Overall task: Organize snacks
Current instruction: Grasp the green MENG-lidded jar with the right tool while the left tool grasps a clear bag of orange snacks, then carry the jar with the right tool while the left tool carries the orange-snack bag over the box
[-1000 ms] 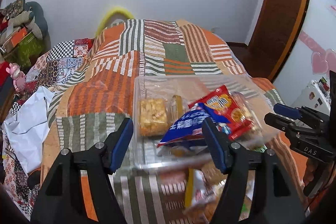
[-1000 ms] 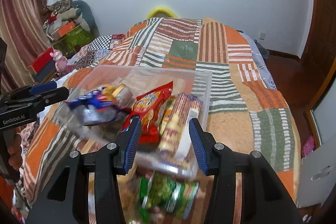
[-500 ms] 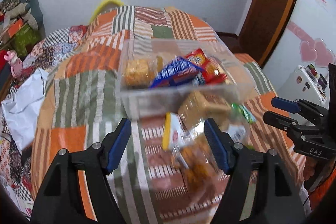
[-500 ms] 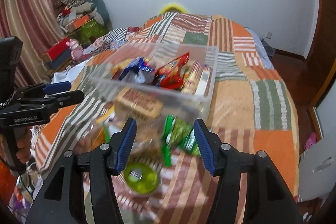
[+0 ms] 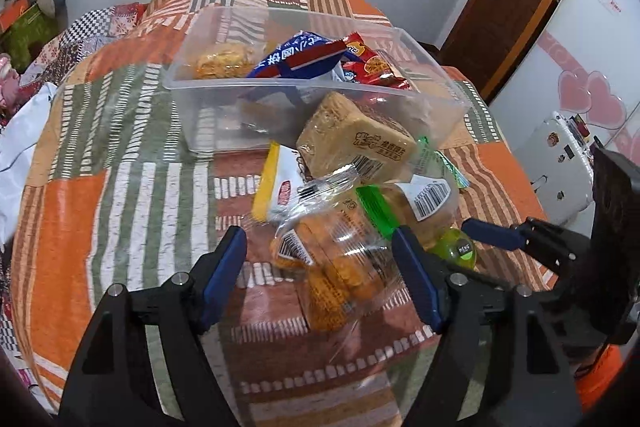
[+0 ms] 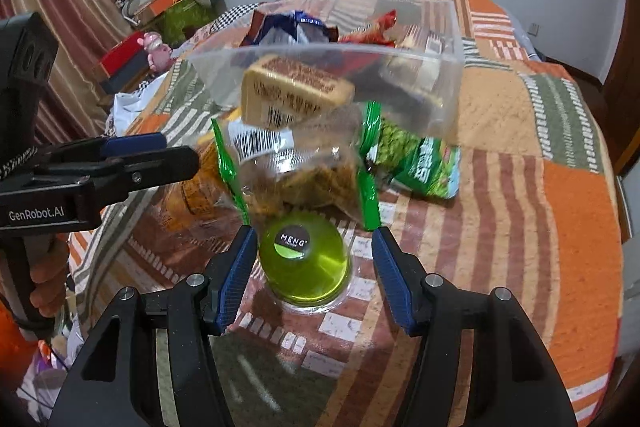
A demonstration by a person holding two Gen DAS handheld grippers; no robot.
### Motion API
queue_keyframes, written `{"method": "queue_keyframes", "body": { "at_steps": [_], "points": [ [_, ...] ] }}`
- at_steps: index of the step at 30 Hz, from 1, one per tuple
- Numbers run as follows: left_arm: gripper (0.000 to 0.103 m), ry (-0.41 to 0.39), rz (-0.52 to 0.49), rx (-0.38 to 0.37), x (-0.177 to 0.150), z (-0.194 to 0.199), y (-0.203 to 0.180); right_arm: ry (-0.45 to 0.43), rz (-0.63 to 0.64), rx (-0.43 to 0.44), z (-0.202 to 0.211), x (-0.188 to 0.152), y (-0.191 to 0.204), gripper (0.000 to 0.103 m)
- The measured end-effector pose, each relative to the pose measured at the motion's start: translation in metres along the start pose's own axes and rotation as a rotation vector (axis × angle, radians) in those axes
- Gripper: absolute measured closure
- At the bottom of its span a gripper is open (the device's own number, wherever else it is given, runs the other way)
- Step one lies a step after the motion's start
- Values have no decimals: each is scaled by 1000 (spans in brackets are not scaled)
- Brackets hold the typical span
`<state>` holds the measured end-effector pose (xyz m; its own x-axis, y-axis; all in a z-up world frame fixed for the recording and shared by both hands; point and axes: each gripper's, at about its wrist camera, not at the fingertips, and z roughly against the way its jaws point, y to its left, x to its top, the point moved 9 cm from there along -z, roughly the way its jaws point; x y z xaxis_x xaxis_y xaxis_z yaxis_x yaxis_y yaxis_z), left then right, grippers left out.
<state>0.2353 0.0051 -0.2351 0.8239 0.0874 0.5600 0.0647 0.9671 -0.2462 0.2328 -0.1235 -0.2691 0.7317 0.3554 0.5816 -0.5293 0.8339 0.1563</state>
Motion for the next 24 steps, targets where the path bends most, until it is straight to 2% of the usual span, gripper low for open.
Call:
{"method": "queue_keyframes", "body": {
  "at_steps": [1, 4, 11, 15, 20, 24],
  "points": [
    [27, 5, 0, 4, 0, -3, 1, 1, 0, 3, 0, -2, 0, 47],
    [27, 25, 0, 7, -6, -11, 4, 0, 7, 24, 1, -5, 3, 59],
    [26, 53, 42, 42, -17, -24, 23, -28, -1, 21, 7, -11, 2, 59],
    [41, 38, 46, 51, -19, -26, 28, -37, -19, 26, 13, -14, -1, 59],
    [47, 13, 31, 58, -17, -19, 27, -55, -37, 25, 24, -14, -6, 59],
    [47, -21, 33, 57, -13, -2, 29, -86, -46, 21, 37, -8, -10, 59]
  ]
}}
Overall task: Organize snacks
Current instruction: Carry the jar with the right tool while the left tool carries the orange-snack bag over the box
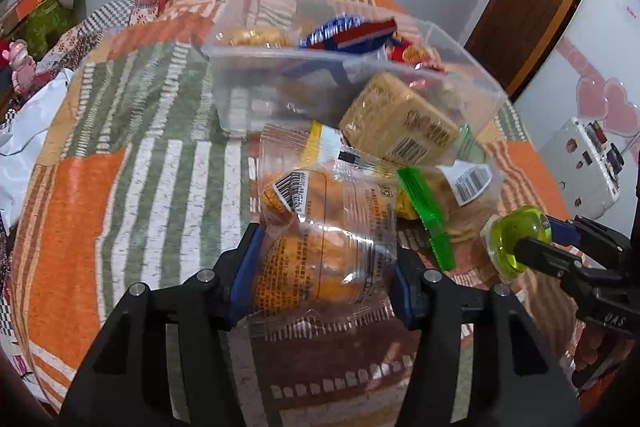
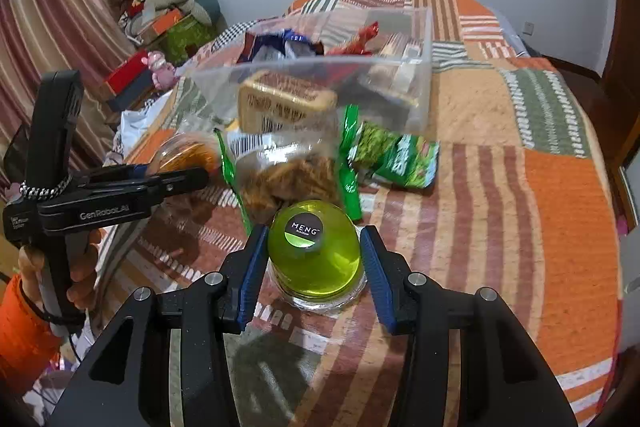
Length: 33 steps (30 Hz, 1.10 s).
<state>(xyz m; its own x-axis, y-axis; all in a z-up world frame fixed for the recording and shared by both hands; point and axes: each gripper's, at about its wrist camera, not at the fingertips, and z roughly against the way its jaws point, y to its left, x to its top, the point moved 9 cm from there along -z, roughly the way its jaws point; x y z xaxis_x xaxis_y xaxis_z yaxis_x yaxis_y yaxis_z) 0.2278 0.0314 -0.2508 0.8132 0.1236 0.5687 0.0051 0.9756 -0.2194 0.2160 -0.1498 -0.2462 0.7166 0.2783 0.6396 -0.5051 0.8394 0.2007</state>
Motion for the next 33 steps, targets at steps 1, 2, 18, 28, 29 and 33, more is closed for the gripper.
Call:
{"method": "queue_keyframes", "body": {
  "at_steps": [1, 2, 18, 28, 29, 33],
  "points": [
    [47, -12, -1, 7, 2, 5, 1, -8, -1, -1, 2, 2, 0, 59],
    [47, -24, -2, 13, 4, 9, 3, -20, -2, -4, 6, 5, 0, 59],
    [47, -186, 36, 16, 70, 60, 15, -178, -14, -19, 30, 63, -2, 59],
    [47, -219, 24, 38, 106, 54, 18, -233, -11, -52, 21, 104, -14, 59],
    [47, -218, 22, 41, 109, 51, 19, -234, -12, -56, 18, 108, -15, 59],
    [47, -207, 32, 47, 119, 38, 23, -226, -19, -58, 6, 118, -20, 59]
  ]
}}
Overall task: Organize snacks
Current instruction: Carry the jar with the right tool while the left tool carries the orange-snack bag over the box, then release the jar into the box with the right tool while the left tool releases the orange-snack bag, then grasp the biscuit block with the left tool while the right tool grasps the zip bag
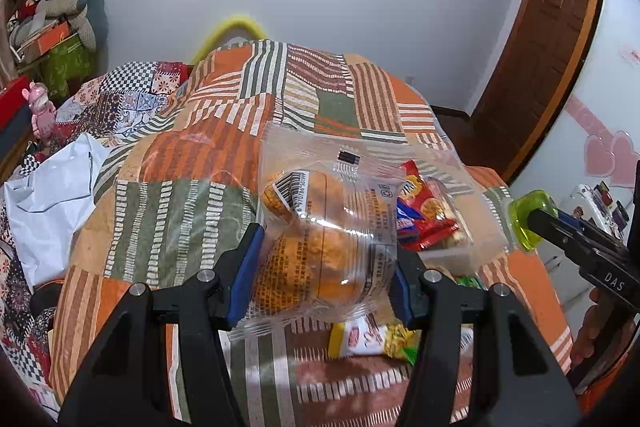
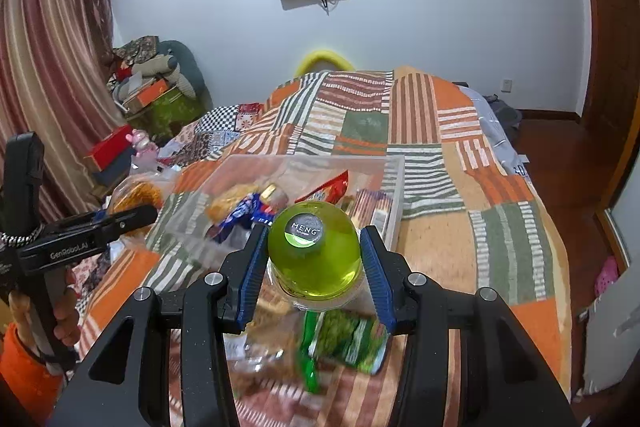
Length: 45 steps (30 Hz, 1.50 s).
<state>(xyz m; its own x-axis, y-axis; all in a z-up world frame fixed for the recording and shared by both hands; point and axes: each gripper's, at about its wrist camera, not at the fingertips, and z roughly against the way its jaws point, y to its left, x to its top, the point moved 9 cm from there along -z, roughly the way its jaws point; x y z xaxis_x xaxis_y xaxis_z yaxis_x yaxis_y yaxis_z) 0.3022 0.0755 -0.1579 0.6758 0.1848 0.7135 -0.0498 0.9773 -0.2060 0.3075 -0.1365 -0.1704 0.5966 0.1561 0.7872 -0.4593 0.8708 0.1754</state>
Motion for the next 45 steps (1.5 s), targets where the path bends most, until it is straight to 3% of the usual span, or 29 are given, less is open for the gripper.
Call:
{"method": "queue_keyframes", "body": {
  "at_steps": [9, 18, 30, 39, 45],
  "points": [
    [47, 37, -4, 28, 6, -41, 9, 43, -7, 0, -39, 0, -4, 59],
    [47, 79, 6, 9, 8, -77, 9, 90, 8, -35, -62, -5, -12, 59],
    [45, 76, 4, 24, 4, -69, 9, 121, 52, -65, -56, -13, -10, 57],
    [38, 60, 6, -1, -5, -32, 6, 101, 50, -52, -29, -17, -8, 41],
    [35, 66, -22, 0, -20, -11, 2, 116, 28, -9, -17, -32, 0, 24]
  ]
}}
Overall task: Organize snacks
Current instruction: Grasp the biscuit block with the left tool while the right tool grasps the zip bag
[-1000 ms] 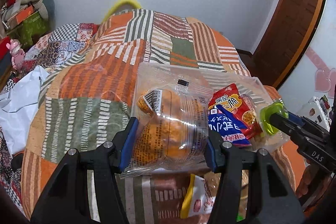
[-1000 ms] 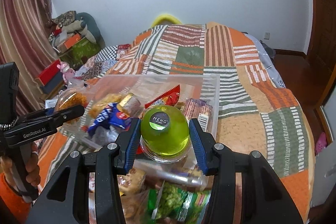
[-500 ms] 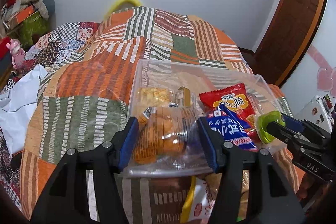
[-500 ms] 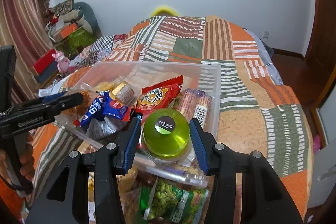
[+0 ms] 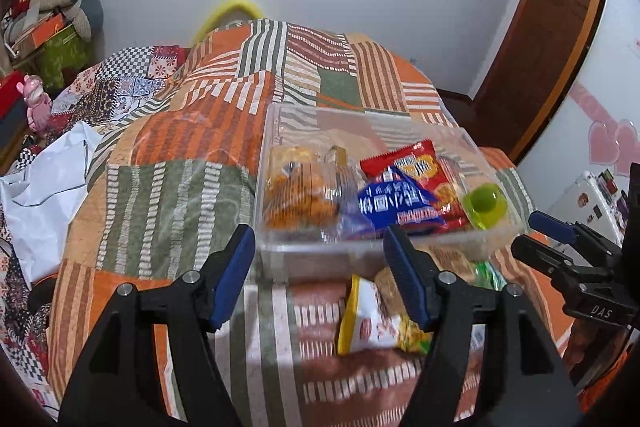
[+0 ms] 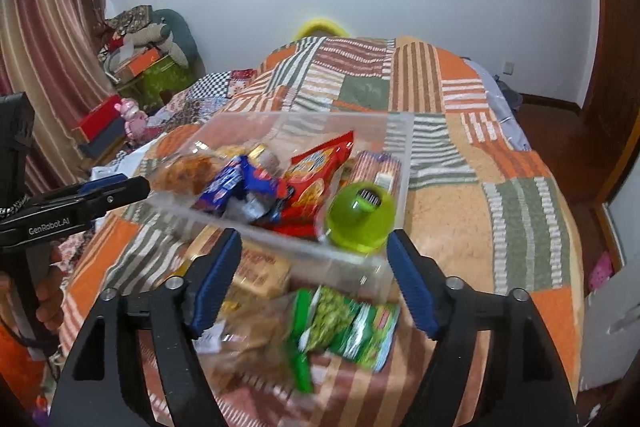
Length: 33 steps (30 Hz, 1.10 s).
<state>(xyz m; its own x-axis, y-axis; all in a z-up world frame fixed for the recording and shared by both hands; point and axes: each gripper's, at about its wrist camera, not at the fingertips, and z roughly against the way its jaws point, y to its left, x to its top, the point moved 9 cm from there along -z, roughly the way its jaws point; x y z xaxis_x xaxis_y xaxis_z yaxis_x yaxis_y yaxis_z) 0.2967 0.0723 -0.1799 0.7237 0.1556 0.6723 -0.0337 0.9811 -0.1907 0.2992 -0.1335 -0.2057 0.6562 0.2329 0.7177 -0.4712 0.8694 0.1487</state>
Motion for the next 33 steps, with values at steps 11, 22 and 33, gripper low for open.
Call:
{"method": "queue_keyframes", "body": {
  "at_steps": [11, 22, 33],
  "points": [
    [34, 84, -48, -3, -52, 5, -1, 110, 42, 75, -19, -44, 36, 11],
    [33, 166, -42, -27, -82, -14, -4, 190, 55, 65, -42, -65, 38, 5],
    [32, 176, -64, -93, -70, -35, -42, 118, 2, 71, -6, -66, 14, 29]
  ]
}}
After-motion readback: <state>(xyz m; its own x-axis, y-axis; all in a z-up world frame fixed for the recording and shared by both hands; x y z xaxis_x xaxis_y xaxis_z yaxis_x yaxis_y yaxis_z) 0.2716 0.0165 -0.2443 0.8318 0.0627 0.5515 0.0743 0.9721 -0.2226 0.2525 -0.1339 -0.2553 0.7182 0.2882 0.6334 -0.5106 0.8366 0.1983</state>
